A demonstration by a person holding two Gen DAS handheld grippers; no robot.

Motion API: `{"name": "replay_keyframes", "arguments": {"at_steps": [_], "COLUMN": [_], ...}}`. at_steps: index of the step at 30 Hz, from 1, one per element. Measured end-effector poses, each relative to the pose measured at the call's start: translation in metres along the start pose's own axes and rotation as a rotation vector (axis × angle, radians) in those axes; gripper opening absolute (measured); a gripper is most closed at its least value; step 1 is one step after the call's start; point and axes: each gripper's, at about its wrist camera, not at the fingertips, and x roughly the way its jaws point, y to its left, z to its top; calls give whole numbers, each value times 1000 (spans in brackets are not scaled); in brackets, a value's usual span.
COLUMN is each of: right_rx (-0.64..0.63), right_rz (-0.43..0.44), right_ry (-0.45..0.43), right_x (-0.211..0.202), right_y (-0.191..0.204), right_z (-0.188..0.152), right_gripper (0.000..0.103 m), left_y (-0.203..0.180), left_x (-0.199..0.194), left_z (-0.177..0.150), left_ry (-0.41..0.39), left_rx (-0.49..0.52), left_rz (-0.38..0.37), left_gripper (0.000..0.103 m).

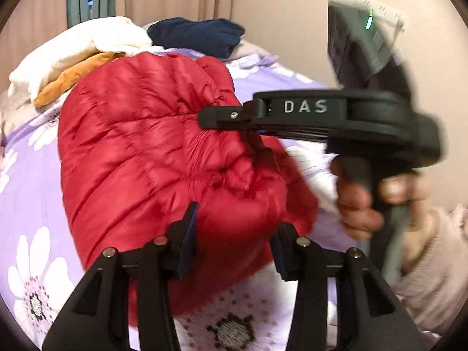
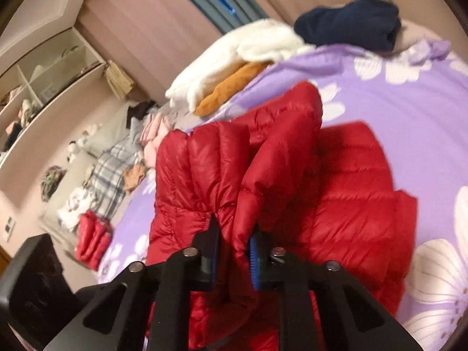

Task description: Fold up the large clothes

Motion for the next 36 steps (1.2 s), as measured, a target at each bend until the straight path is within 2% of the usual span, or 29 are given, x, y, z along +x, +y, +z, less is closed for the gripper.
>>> {"name": "replay_keyframes", "arguments": {"at_steps": [4,6,9,12,16,19,24,27,30,31,33,36], "right_rx": [114,180,217,214,187,176,189,203,188,159,73,-49], "right_rz": [0,10,-29,-69,-126,-151,-155,-150,-182,-213,-260,-235], "right_ry": [-27,-47,-86,-82,-66,-63,-49,-48,-71,-89,-130,-147], "right_x": [-6,-11,-17,-17,-16,-15,-12,-15,-28,-35,-49,-60], "right_y": [-33,-47,-58,-57,-53,-52,-63,-65,-56,-48,-28,1], "right_z": [-4,-8,-13,-18,-22,-23,-26,-25,-23,-21,-20,-21], "right_gripper": [14,14,14,14,14,15,15,18,27,31,31,31], "left_y": [6,15,34,56,79,86,91,91,89,88,86,87], "left_x": [-31,-43,-40,-20,7,25,68,75,73,72,71,70], "left_z": [2,7,21,39,58,69,59,57,56,55,54,54], "left_ry": [-39,-77,-106,-107,-88,-80,38,50,47,45,42,39], "left_rx": [-38,-71,-127,-194,-261,-272,-252,-236,-219,-213,-211,-217], "left_rz": [-123,-144,-85,-40,-4,4,62,80,96,103,107,110], "left_gripper": [48,50,48,45,25,20,19,19,19,19,19,19]}}
